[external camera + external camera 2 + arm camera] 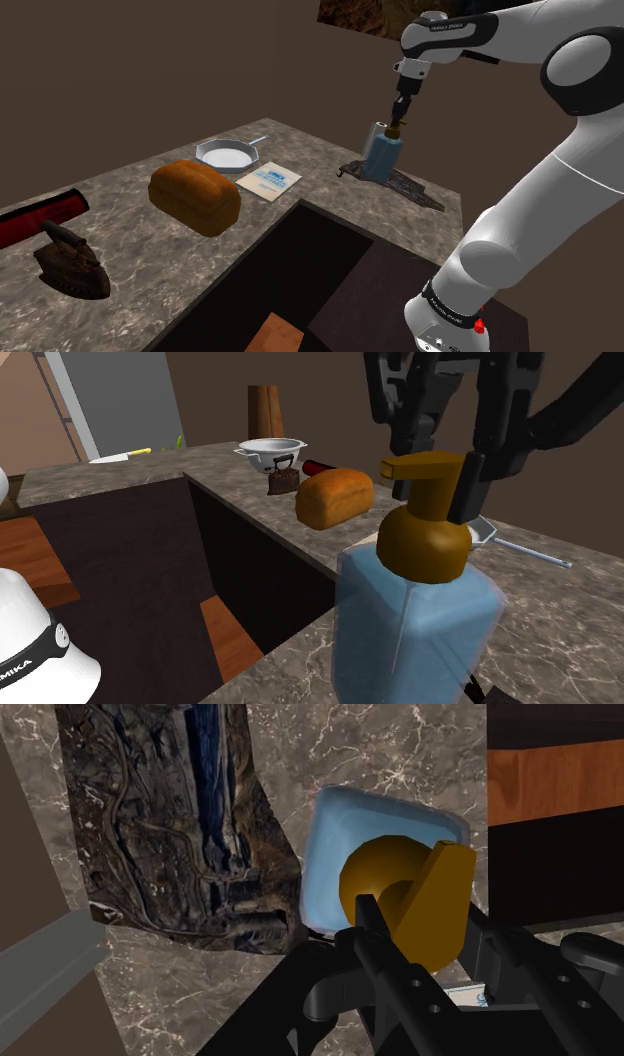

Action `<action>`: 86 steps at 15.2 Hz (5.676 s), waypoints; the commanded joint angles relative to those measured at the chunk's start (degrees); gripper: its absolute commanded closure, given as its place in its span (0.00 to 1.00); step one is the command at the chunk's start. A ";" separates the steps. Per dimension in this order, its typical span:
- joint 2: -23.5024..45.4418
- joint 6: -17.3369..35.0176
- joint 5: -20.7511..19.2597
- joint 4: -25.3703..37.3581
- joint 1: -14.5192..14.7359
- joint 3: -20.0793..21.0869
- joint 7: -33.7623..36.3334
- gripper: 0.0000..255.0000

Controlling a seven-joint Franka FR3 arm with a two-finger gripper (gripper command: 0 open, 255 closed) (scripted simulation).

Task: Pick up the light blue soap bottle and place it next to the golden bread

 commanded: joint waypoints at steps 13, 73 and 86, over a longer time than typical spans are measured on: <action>1.58 -11.05 0.84 12.48 0.20 0.04 -0.89 1.00; 5.59 -22.34 6.47 26.97 21.69 26.82 47.40 1.00; 23.59 -23.60 5.98 46.60 30.24 33.99 62.89 1.00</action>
